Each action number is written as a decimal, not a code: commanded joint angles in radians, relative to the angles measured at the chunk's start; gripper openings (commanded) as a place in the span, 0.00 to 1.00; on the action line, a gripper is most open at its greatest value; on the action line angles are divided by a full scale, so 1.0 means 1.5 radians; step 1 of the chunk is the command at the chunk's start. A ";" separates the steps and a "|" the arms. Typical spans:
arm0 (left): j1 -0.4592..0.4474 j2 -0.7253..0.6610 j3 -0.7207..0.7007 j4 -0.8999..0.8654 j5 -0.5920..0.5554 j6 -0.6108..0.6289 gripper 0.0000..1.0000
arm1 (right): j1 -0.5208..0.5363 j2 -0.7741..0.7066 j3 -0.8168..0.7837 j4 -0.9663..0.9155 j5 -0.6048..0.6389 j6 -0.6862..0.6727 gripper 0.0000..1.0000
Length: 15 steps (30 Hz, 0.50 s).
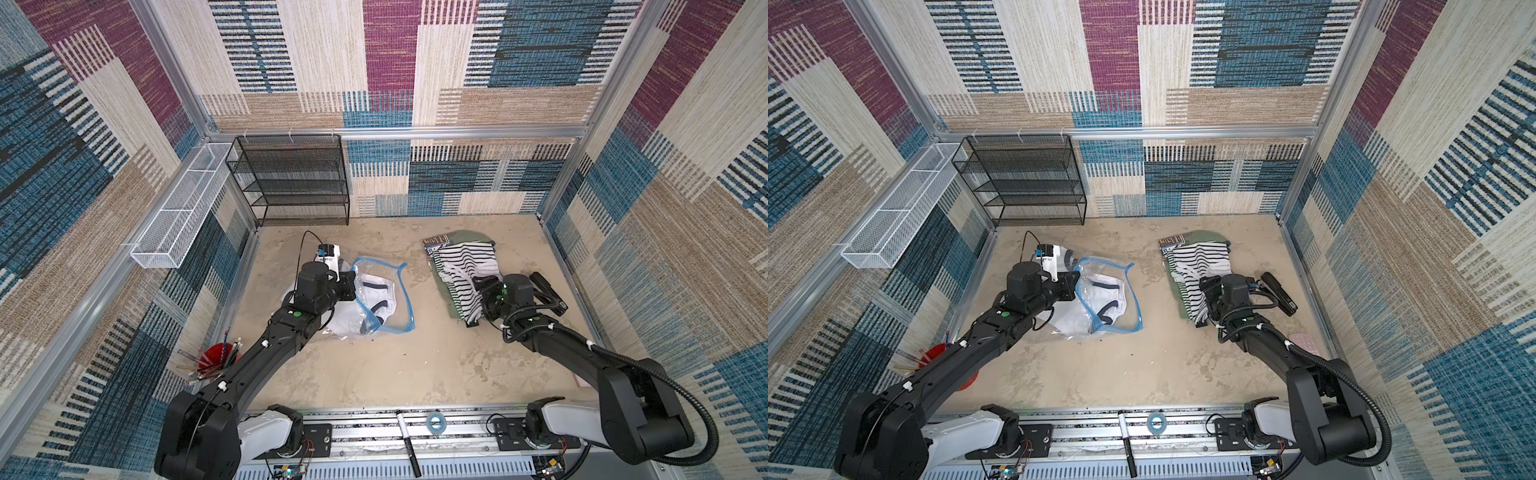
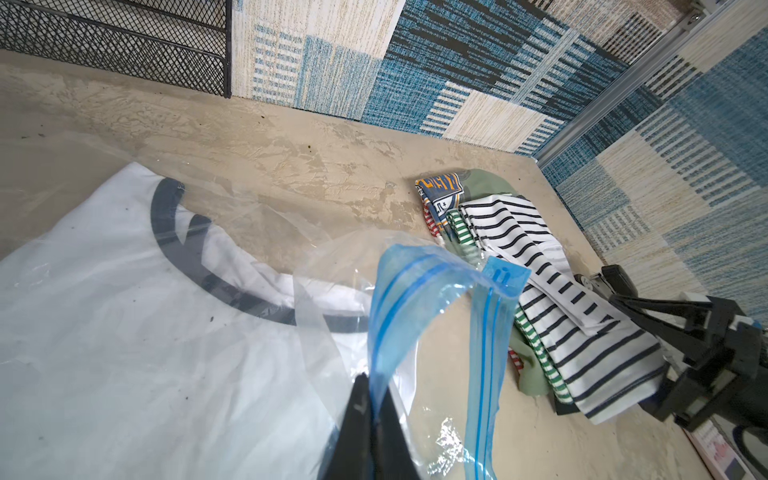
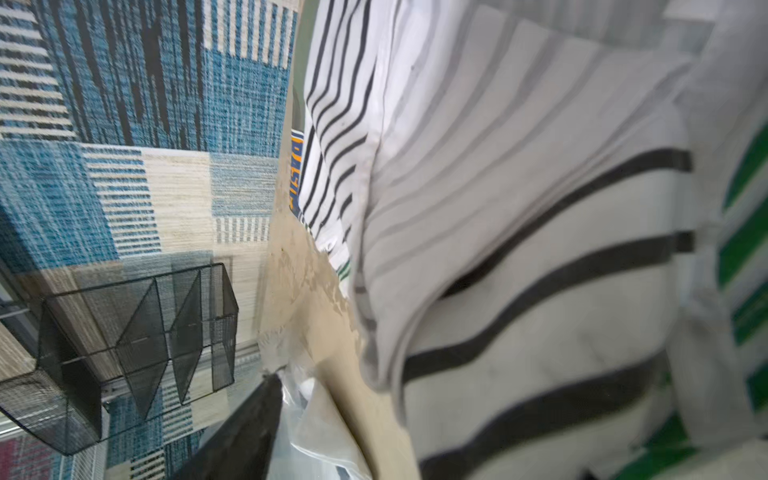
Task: Take the tank top out of the vacuum bag
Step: Place the tank top on the tank top.
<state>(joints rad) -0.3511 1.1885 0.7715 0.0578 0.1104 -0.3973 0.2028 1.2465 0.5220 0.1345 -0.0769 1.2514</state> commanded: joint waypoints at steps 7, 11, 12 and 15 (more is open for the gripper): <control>0.000 0.007 0.020 -0.032 -0.006 0.020 0.00 | 0.000 -0.164 0.022 -0.252 0.122 -0.152 0.81; 0.000 0.022 0.031 -0.046 -0.013 0.021 0.00 | 0.000 -0.169 0.105 -0.335 0.161 -0.239 0.81; 0.001 0.026 0.034 -0.046 -0.012 0.019 0.00 | 0.002 -0.158 0.128 -0.338 0.160 -0.265 0.80; 0.000 0.037 0.034 -0.035 -0.008 0.012 0.00 | 0.026 -0.063 0.222 -0.344 0.150 -0.371 0.76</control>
<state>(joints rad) -0.3511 1.2346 0.8139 0.0044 0.1066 -0.3893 0.2207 1.0771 0.7807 -0.3290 0.1322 0.8833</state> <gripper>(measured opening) 0.051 0.762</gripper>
